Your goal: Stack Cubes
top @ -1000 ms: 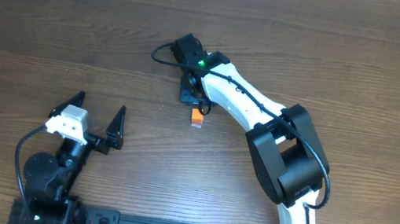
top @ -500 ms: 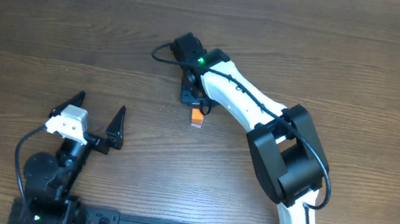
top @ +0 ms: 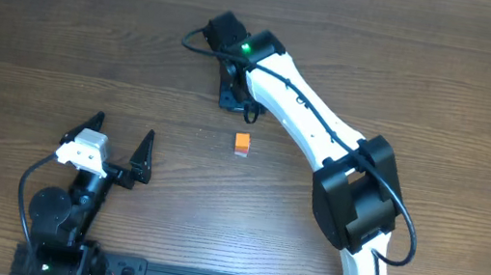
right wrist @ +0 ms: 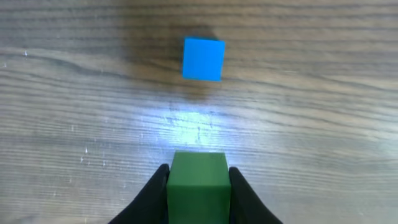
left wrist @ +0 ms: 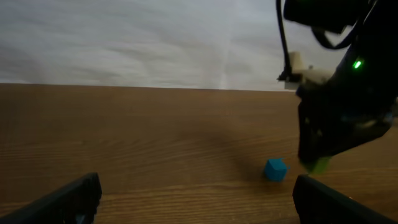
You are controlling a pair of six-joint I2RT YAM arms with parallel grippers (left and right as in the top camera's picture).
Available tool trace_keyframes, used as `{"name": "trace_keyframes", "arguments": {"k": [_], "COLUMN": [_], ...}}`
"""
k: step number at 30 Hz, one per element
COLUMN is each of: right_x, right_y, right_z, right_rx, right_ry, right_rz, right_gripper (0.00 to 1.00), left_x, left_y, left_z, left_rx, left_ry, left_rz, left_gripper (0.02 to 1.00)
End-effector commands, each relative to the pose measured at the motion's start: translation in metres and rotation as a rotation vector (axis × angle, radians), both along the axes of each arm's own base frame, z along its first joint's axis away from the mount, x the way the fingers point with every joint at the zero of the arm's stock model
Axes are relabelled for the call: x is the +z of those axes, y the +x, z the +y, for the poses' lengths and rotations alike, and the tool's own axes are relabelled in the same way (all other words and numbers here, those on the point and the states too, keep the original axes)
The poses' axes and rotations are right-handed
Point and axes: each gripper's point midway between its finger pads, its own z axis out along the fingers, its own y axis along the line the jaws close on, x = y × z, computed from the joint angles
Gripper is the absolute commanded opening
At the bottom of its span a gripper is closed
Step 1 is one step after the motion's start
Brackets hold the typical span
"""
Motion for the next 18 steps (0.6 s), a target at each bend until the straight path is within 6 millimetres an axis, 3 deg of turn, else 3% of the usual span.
{"name": "trace_keyframes", "arguments": {"k": [1,5,11,18], "right_x": [0.022,0.044,0.072,0.063], "right_y": [0.0,-0.017,-0.041,-0.067], "right_z": [0.0,-0.006,0.002,0.011], "right_rx": [-0.014,-0.045,-0.027,-0.038], "right_ry": [-0.013,-0.021,0.004,-0.009], "right_rz": [-0.007,0.009,-0.007,0.044], "right_gripper": [0.009,0.014,0.014,0.014], "left_x": [-0.002,-0.002,-0.002,-0.002], "left_y": [0.0,0.0,0.0,0.0], "left_z": [-0.003,-0.003,-0.003,-0.003], "left_rx": [-0.015,-0.015,-0.015,-0.015], "left_ry": [0.014,0.014,0.014,0.014], "left_rz": [-0.005,-0.005,-0.005,-0.005], "left_gripper": [1.0,1.0,1.0,1.0]}}
